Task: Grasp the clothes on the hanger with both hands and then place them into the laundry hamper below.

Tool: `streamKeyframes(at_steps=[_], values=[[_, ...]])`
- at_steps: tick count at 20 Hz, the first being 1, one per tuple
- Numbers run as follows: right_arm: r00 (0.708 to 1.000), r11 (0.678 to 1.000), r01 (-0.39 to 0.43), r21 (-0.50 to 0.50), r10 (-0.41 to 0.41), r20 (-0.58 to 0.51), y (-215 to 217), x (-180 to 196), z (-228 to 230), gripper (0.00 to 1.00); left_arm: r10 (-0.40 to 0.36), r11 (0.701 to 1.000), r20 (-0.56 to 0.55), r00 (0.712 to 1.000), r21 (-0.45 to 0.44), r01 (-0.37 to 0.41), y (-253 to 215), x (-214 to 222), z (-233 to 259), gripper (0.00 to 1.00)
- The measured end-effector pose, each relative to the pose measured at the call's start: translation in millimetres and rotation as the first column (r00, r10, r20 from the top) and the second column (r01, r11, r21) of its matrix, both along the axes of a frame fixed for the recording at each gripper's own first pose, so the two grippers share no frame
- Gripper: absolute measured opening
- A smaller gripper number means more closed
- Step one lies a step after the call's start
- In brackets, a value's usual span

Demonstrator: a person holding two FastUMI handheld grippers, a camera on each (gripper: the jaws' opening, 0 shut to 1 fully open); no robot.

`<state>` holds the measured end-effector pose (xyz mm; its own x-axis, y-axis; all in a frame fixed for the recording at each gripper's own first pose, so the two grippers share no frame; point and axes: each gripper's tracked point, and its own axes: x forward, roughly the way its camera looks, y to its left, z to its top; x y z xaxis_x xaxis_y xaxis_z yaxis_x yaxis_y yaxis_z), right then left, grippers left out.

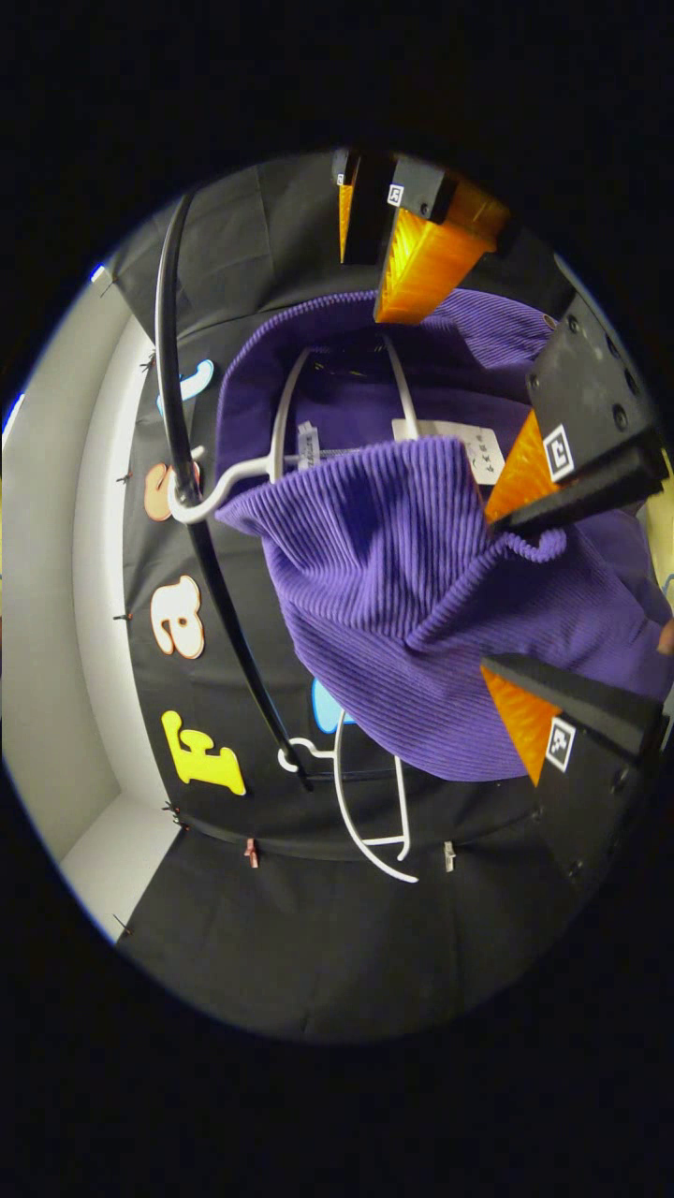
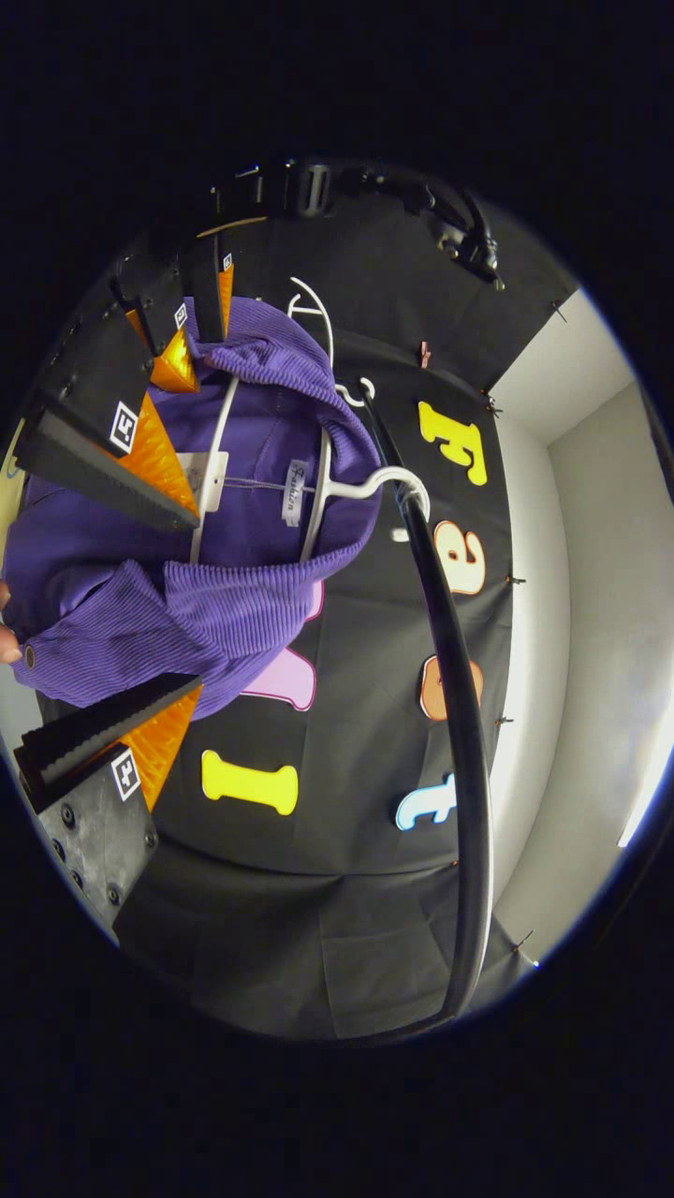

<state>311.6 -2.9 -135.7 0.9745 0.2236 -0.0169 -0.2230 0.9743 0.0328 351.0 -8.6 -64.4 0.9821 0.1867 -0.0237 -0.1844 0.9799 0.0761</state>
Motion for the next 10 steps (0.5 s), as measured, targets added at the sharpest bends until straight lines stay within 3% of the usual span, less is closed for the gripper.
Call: streamKeyframes(at_steps=[4,7,8,10], values=[[0.998,0.998,0.056,0.002,-0.056,0.007,-2,21,-21,0.98,0.053,0.995,-0.054,0.997,-0.082,-0.057,14,3,-13,0.28],[0.994,0.994,0.095,-0.05,-0.093,0.057,-2,42,-30,0.98,0.047,0.996,-0.042,0.998,-0.075,-0.05,14,1,-9,0.19],[0.99,0.992,0.111,-0.066,-0.105,0.093,-6,48,-26,0.87,0.039,0.997,-0.042,0.998,-0.072,-0.042,13,1,-9,0.19],[0.985,0.99,0.118,-0.072,-0.108,0.133,-8,56,-22,0.51,0.015,0.998,-0.053,0.998,-0.068,-0.018,7,1,-13,0.16]])
